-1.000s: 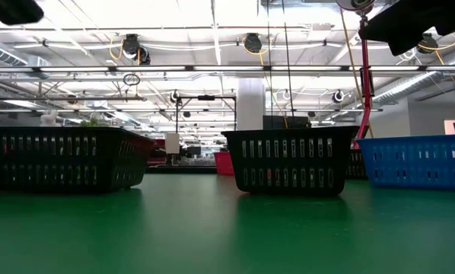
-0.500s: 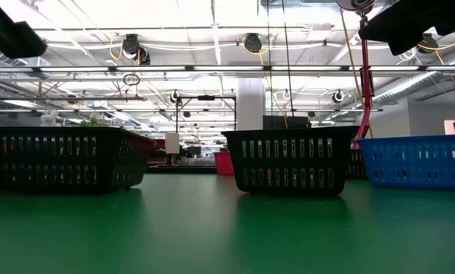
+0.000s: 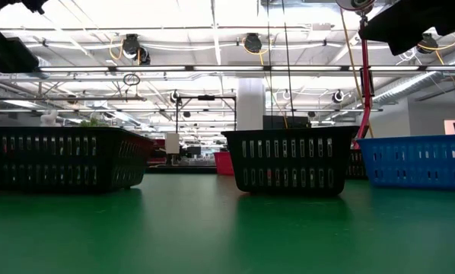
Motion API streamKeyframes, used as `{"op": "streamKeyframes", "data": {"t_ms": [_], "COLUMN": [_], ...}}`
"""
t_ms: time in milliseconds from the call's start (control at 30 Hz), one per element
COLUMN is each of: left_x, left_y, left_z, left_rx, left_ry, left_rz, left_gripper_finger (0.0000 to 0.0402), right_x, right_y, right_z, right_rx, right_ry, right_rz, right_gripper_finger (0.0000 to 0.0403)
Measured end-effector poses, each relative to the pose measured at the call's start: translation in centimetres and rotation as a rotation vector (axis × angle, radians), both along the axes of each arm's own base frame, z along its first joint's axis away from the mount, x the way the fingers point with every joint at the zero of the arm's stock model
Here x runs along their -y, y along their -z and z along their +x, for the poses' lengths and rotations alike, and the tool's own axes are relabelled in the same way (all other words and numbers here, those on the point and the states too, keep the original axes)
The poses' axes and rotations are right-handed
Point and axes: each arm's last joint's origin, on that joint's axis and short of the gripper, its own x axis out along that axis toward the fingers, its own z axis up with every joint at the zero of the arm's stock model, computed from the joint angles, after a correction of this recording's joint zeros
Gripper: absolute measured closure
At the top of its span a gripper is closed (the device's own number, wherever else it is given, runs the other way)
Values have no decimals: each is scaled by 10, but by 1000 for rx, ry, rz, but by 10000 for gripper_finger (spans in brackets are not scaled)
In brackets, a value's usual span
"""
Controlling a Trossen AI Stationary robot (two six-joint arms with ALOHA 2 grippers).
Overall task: Stack baskets by color
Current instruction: Stack the top left blue bin on the bottom left blue bin
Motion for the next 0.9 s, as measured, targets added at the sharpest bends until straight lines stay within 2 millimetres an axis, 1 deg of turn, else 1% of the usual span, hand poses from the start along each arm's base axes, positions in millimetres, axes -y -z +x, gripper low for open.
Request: {"op": "streamKeyframes", "data": {"t_ms": [133, 267, 433, 567, 633, 733, 900], "left_x": [-1, -2, 0, 3, 5, 7, 11], "left_y": [0, 1, 1, 2, 2, 2, 1], "left_z": [0, 1, 0, -3, -4, -5, -7], "left_rx": [-9, -15, -10, -21, -34, -52, -73], "left_ry": [-35, -85, -77, -75, -90, -111, -142], "left_rz": [32, 85, 96, 111, 116, 123, 130], "left_gripper_finger": [385, 354, 313, 300, 301, 317, 374], "right_x": [0, 0, 0, 0, 0, 0, 0], "right_y": [0, 0, 0, 0, 0, 0, 0], "right_z": [0, 0, 0, 0, 0, 0, 0], "right_rx": [0, 0, 0, 0, 0, 0, 0], "right_ry": [0, 0, 0, 0, 0, 0, 0], "right_rz": [0, 0, 0, 0, 0, 0, 0], "right_gripper_finger": [307, 307, 307, 307, 307, 307, 307]}}
